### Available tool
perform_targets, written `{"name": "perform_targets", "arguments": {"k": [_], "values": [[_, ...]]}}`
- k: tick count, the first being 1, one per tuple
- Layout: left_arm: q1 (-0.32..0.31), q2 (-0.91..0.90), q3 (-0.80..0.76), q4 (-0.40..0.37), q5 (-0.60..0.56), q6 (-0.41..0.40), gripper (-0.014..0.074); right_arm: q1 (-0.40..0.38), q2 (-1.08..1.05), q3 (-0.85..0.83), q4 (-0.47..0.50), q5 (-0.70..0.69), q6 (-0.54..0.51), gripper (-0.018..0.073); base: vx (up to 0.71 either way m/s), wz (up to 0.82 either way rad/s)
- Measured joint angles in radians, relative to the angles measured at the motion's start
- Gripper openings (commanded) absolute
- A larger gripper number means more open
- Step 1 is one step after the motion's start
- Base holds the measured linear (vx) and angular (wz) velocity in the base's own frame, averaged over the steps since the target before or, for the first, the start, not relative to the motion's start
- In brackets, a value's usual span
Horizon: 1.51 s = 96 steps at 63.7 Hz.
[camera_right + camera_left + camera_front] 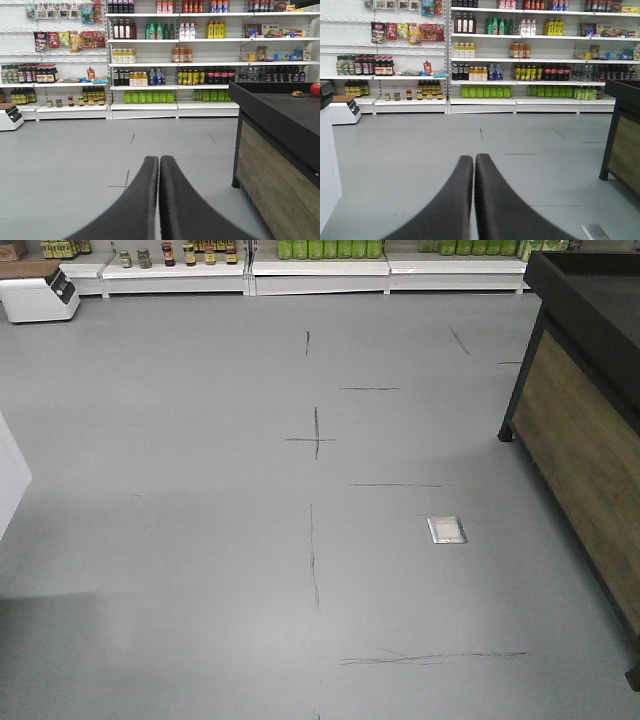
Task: Pick three apples into basket with both arms
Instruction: 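Drive the base forward across the grey floor toward the fruit tables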
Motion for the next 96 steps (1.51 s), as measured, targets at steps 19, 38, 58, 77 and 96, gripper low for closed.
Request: {"name": "perform_targets", "arguments": {"k": [19,38,58,77,96], "values": [[0.0,0.0,0.0,0.0,0.0,0.0,-0.0006,0.0,0.0,0.0,0.0,0.0,0.0,-0.0009,0.0,0.0],[0.0,0.0,0.0,0.0,0.0,0.0,-0.0006,0.0,0.0,0.0,0.0,0.0,0.0,-0.0009,0.0,0.0],[0.0,0.0,0.0,0.0,0.0,0.0,-0.0006,0.0,0.0,0.0,0.0,0.0,0.0,-0.0009,0.0,0.0],[0.0,0.0,0.0,0.0,0.0,0.0,-0.0006,0.0,0.0,0.0,0.0,0.0,0.0,-0.0009,0.02,0.02],[0.0,0.0,0.0,0.0,0.0,0.0,-0.0006,0.0,0.0,0.0,0.0,0.0,0.0,-0.0009,0.09,0.05]]}}
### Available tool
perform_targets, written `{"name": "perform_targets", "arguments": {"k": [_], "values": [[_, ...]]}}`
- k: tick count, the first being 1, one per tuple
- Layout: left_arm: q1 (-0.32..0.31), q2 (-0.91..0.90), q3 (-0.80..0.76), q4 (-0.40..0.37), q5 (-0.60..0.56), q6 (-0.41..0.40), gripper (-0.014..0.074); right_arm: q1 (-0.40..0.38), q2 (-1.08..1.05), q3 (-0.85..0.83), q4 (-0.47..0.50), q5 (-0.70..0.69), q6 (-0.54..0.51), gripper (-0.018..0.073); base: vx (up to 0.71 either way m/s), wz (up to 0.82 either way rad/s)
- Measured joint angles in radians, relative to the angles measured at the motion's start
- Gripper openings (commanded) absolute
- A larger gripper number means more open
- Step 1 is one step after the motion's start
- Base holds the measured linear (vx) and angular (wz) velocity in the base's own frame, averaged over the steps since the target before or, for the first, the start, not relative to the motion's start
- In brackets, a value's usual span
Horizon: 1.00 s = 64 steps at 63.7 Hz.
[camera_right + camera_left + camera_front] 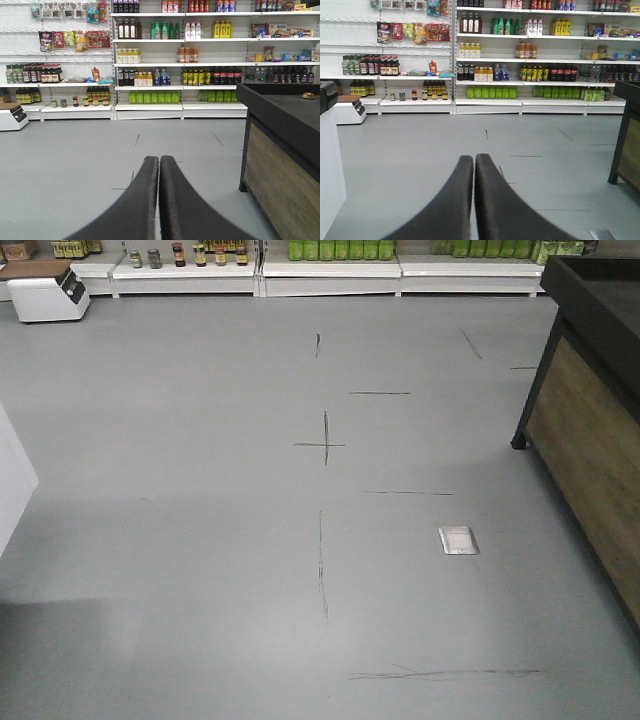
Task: Pick three apples into basket with both arms
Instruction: 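Drive the base forward across the grey floor toward the fruit tables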
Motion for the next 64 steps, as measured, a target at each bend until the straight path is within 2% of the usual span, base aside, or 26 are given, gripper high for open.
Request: {"name": "perform_targets", "arguments": {"k": [32,64], "values": [[0.0,0.0,0.0,0.0,0.0,0.0,-0.0006,0.0,0.0,0.0,0.0,0.0,0.0,-0.0009,0.14,0.07],[0.0,0.0,0.0,0.0,0.0,0.0,-0.0006,0.0,0.0,0.0,0.0,0.0,0.0,-0.0009,0.08,-0.11]]}}
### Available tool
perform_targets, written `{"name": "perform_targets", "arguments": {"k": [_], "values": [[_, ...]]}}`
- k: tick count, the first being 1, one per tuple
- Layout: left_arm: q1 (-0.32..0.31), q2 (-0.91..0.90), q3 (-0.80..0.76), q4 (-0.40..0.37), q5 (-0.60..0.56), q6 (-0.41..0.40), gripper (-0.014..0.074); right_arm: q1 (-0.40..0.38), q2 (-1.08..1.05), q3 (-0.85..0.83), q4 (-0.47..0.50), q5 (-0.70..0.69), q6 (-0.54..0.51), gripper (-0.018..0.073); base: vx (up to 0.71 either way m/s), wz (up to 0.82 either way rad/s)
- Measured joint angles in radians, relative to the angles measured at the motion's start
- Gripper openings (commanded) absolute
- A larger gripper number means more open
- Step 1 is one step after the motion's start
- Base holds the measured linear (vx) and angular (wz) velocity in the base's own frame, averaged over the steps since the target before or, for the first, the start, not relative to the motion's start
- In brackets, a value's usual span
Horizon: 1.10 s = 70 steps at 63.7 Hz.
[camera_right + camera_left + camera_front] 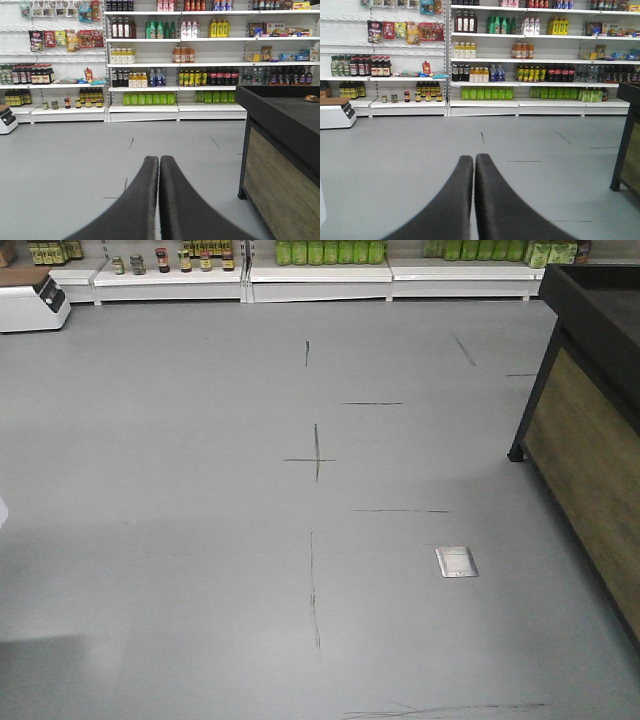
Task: Pick three apples into basket with both arms
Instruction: 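Drive the base forward across the grey floor toward the fruit tables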
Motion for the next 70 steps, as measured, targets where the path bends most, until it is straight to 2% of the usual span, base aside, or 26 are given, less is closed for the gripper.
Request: {"name": "perform_targets", "arguments": {"k": [70], "values": [[0.0,0.0,0.0,0.0,0.0,0.0,-0.0006,0.0,0.0,0.0,0.0,0.0,0.0,-0.0009,0.13,-0.02]]}}
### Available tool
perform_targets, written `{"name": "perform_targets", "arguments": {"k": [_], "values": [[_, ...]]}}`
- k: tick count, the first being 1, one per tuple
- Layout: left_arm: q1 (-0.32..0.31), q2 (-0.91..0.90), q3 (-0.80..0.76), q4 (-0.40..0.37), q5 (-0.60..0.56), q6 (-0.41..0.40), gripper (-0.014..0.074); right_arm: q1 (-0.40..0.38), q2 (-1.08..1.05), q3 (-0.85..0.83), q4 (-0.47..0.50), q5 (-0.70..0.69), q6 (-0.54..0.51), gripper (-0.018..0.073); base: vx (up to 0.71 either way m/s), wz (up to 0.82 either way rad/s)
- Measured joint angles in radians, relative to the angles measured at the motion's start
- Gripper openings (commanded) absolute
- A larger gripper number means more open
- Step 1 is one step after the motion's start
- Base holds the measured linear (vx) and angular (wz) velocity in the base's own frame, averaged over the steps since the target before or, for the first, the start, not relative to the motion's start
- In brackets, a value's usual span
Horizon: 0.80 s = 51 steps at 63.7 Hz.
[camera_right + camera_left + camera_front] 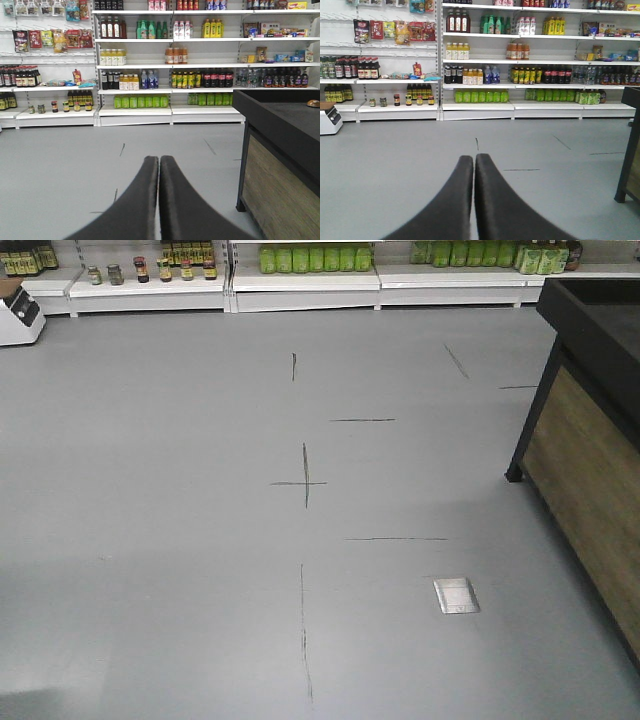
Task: Pick three apples into basket with both arms
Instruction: 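Drive the base forward across the grey floor toward the fruit tables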
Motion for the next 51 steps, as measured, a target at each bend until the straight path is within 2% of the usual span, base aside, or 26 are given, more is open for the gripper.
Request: {"name": "perform_targets", "arguments": {"k": [51], "values": [[0.0,0.0,0.0,0.0,0.0,0.0,-0.0006,0.0,0.0,0.0,0.0,0.0,0.0,-0.0009,0.15,0.04]]}}
